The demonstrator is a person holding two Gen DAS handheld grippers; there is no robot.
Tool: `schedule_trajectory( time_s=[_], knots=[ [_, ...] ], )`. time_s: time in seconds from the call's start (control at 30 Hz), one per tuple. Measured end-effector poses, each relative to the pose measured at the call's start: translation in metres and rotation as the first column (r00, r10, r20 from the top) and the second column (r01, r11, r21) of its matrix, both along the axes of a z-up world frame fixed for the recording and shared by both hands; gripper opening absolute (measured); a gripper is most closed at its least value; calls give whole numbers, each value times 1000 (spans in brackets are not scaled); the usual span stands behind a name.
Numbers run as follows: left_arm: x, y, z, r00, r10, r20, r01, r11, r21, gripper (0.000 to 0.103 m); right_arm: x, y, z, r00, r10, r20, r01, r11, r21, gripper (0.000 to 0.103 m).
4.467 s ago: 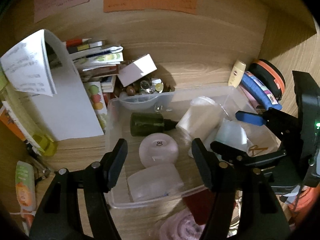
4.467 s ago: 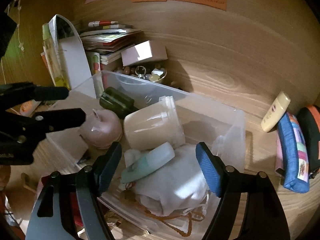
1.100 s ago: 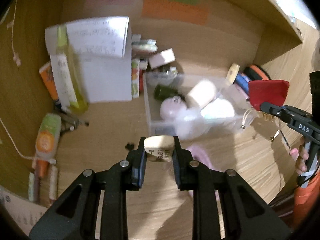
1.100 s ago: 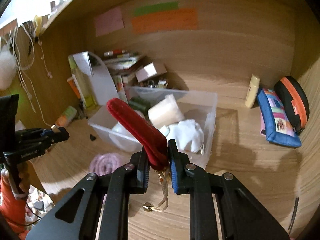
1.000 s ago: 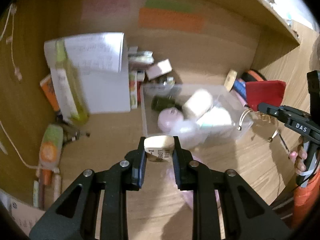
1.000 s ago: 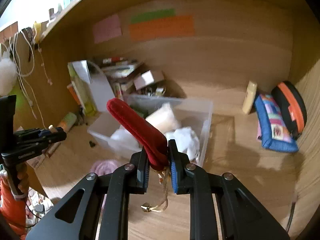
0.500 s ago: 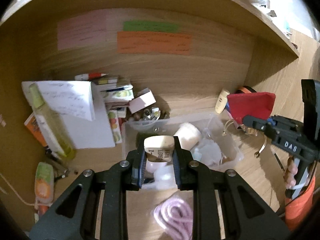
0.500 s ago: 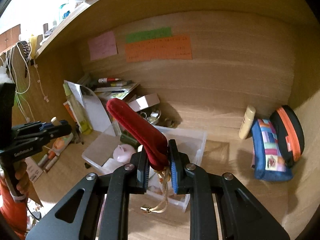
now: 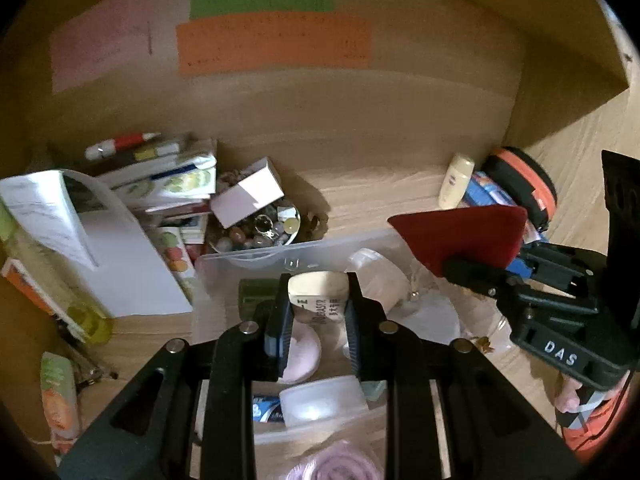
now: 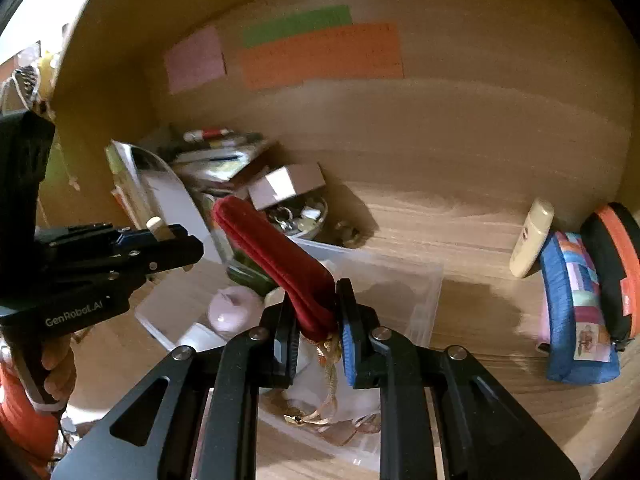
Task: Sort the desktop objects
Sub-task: 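Lift and carry the beige block and red tag over the clear box, then open both tools to drop the block and red tag into the box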
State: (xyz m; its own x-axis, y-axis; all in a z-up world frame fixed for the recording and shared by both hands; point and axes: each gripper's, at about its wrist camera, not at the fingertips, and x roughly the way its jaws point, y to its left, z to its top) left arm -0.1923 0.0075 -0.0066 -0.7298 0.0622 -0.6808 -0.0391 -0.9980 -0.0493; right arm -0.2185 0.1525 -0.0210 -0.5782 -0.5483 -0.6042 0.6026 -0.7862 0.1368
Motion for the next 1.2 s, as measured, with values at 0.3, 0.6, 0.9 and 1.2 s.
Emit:
schedule_trajectory(
  time_s=[0.3,0.6,0.9,1.2],
  knots=[
    [-30,5,-34,996,-32,81,31,999,18,23,-16,-8,-25,998,-14,54,11,999,51,16],
    [-42,12,-47,991,-56,125,53,998,26,23,-22,-8,-34,999,-6,40,2,996,87,19],
    [-39,11,-36,991,-48,124,45,999,22,38,-20,-14,-33,999,27,27,-30,993,117,37],
    [-18,9,-7,998,-17,62,19,999,-38,61,-1,-16,-16,996,50,-75,-41,992,123,80]
  ],
)
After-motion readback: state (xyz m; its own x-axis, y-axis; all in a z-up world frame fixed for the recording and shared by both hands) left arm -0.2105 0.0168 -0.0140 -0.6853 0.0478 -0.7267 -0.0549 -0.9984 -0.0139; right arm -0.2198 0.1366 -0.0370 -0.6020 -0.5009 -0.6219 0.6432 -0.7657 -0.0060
